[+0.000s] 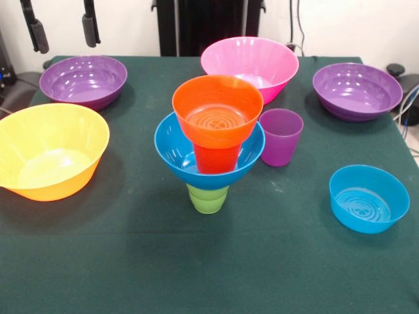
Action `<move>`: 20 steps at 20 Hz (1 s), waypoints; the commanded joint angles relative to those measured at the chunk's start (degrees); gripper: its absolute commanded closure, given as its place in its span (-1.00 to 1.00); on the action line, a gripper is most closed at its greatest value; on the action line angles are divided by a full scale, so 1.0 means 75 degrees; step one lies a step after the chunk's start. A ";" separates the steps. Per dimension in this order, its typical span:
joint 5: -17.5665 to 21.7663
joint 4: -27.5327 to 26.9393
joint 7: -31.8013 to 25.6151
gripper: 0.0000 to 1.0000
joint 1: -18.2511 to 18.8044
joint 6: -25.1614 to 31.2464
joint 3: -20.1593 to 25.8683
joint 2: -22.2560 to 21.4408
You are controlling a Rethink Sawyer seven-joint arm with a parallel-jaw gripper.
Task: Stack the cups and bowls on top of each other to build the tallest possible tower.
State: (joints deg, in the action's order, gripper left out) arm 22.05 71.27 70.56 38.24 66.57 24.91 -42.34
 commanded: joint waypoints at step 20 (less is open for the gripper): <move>0.0746 0.1042 -0.1451 -1.00 -0.0055 -0.0377 0.0383 0.0369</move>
State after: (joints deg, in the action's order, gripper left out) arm 22.83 72.63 70.56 38.61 66.56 25.40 -42.20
